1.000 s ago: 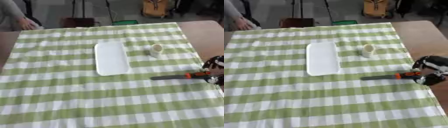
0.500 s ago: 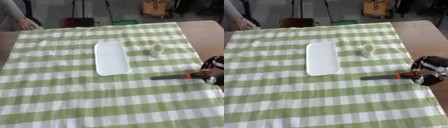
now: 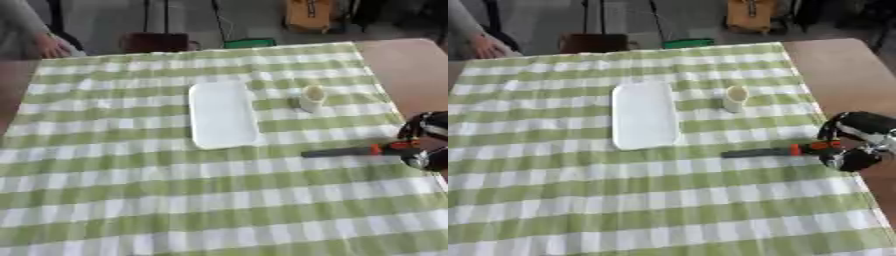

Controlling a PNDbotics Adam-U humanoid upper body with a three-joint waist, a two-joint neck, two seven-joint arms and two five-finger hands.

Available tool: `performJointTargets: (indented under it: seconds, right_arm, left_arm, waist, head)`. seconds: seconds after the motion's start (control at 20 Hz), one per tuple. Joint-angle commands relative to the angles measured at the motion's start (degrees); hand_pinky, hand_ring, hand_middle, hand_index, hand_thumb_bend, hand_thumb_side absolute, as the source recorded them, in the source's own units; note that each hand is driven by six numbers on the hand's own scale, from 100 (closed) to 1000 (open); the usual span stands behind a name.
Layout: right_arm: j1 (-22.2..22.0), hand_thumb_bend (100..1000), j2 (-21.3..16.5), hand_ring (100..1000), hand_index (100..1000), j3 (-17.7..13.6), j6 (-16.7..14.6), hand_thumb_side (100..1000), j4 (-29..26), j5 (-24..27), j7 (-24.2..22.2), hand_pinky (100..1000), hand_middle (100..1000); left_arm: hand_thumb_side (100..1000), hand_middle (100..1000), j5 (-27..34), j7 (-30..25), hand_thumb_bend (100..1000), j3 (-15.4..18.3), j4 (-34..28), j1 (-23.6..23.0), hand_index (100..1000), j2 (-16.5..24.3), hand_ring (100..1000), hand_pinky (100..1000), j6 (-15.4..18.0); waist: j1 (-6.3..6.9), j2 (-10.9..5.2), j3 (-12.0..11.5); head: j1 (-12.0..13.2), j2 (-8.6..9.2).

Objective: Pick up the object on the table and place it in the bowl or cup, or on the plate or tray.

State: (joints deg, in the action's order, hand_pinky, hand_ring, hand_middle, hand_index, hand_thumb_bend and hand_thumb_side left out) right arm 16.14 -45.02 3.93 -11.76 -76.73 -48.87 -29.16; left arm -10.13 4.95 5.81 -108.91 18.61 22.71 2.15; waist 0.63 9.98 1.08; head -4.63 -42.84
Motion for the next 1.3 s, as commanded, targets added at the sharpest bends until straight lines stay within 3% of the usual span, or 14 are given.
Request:
performJointTargets:
  seconds: [0.05,0.5,1.05,1.3]
  right_arm:
    - [0.84,274,-1.06,747,776,-0.09,-0.32,265,-0.54,-0.73,-0.27,715,676]
    - [1.42,252,-0.97,743,765,0.43,-0.65,253,1.07,-2.53,-0.45,714,646]
    - [1.28,228,-0.91,711,724,0.68,-1.46,231,0.92,-7.64,3.41,698,584]
    - [1.32,195,-0.99,683,691,0.72,-1.65,146,0.78,-10.17,5.47,683,546]
  left_arm:
    - [813,814,0.08,-0.11,642,0.04,-0.6,0.67,846,1.98,713,572,0.06]
    - [815,814,0.14,-0.14,642,0.02,-0.62,0.7,846,1.96,713,572,0.09]
    - [815,814,0.16,-0.14,643,-0.01,-0.59,0.73,846,1.99,713,572,0.09]
    - [815,814,0.16,-0.15,645,-0.02,-0.59,0.76,846,1.98,713,573,0.09]
  waist:
    - [-0.03,-0.87,-0.08]
    - [-0.06,-0.86,-0.21]
    - [-0.01,-0.89,-0.13]
    - [-0.03,-0.89,-0.13]
  head:
    - [-0.11,-0.32]
    - [-0.17,-0.33]
    - [-0.22,-0.39]
    - [-0.29,-0.51]
